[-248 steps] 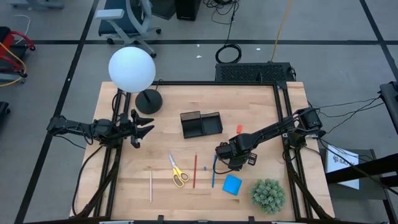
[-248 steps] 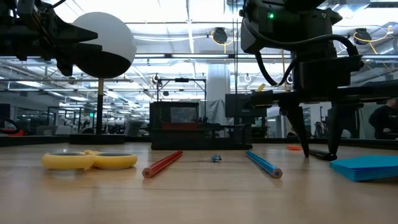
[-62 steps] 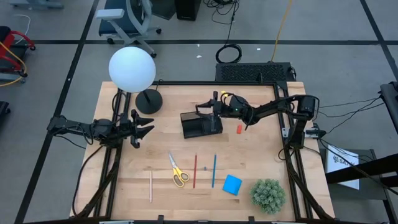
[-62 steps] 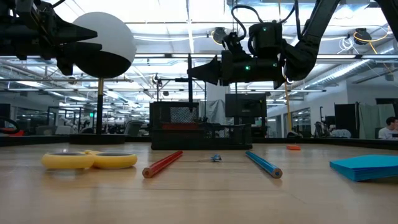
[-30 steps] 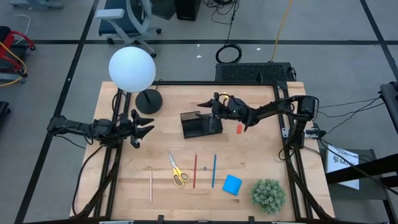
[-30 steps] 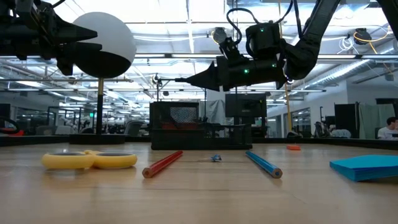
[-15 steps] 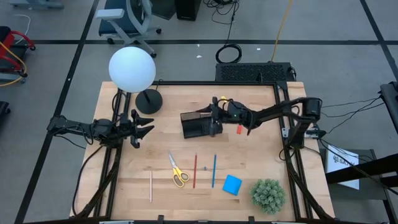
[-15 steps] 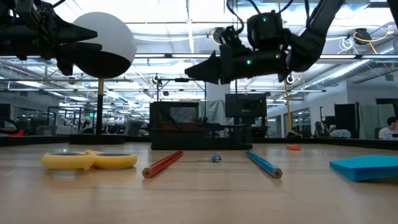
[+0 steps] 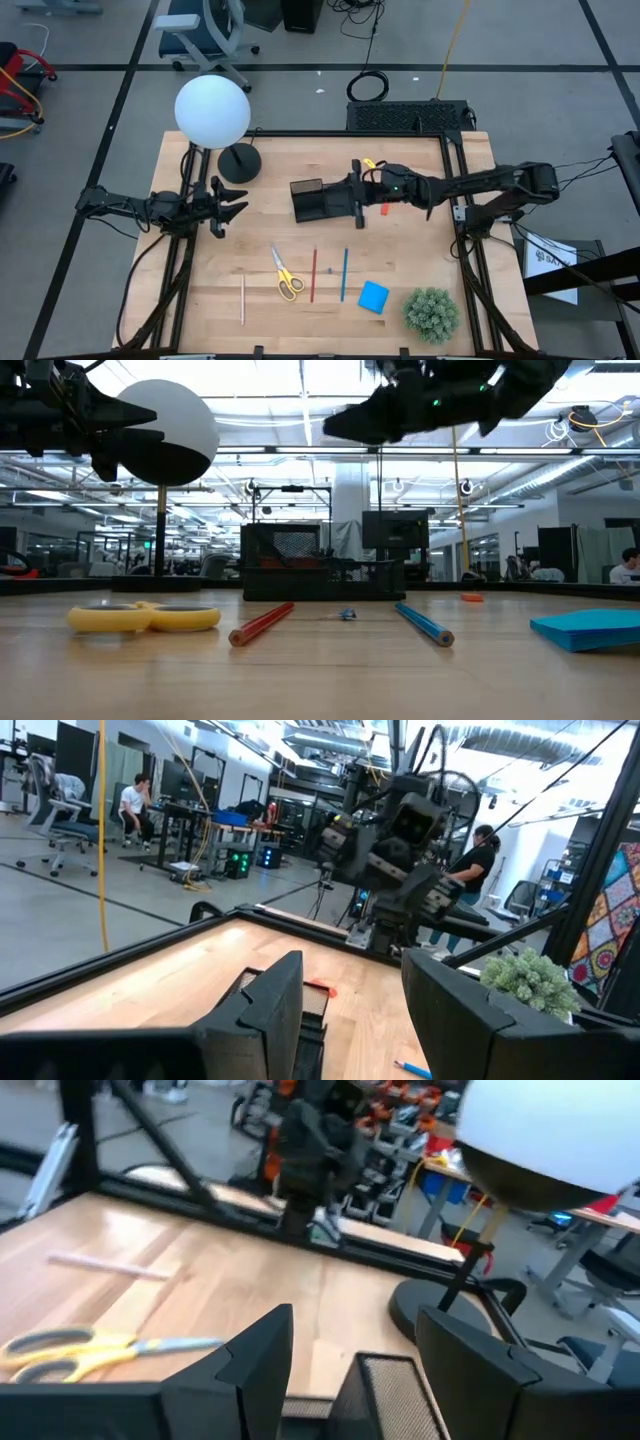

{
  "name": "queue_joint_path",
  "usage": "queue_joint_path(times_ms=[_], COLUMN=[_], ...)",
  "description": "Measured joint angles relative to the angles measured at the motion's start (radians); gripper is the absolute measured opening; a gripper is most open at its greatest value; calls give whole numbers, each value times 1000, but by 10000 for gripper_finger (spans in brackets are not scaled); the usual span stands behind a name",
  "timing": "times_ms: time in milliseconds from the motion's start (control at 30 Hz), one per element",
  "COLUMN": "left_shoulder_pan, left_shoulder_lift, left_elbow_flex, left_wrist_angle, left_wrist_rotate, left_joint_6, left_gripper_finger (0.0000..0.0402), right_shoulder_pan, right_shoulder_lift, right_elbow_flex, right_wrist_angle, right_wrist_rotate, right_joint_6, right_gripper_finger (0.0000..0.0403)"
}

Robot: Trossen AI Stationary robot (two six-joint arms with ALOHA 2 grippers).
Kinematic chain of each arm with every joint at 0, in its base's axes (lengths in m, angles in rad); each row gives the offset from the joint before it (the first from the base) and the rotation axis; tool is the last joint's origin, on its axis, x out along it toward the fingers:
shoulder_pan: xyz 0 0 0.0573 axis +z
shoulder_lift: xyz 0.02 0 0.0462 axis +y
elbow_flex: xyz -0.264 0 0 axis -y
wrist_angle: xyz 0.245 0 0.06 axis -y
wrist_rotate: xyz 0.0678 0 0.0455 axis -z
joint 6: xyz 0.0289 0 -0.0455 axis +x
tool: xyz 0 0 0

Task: Pick and place office supplies into organizer
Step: Put the blue pencil into the desk organizer

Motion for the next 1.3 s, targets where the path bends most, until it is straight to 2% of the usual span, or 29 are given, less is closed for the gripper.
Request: queue_joint_path(times_ms=[167, 300, 467, 900, 1000, 1067, 1167, 1300], left_shoulder_pan=[0, 0, 0, 0, 0, 0, 0, 0], left_shoulder_lift=[0, 0, 0, 0, 0, 0, 1, 3], left_elbow_flex=[0, 0, 0, 0, 0, 0, 0, 0], left_wrist_angle=[-4, -4, -3, -4, -16, -19, -21, -20], left_wrist_rotate=[0, 0, 0, -1, -10, -24, -27, -27], left_joint_6=[3, 3, 3, 4, 4, 3, 3, 3], left_gripper_finger=[170, 170, 170, 170, 170, 170, 170, 170], right_shoulder_pan=[30, 61, 119, 245, 262, 277, 294, 314], right_shoulder_lift=[-89, -128, -127, -118, -102, -75, -9, 110], right_elbow_flex=[3, 48, 130, 284, 315, 344, 417, 536], right_wrist_angle=[-131, -319, -496, -764, -799, -859, -971, -1101], right_wrist_rotate=[-1, -1, -1, 34, 37, 78, 128, 132], right_joint_6=[-12, -24, -77, -146, -160, -178, -208, -240], right_gripper_finger=[200, 201, 199, 197, 196, 196, 196, 196])
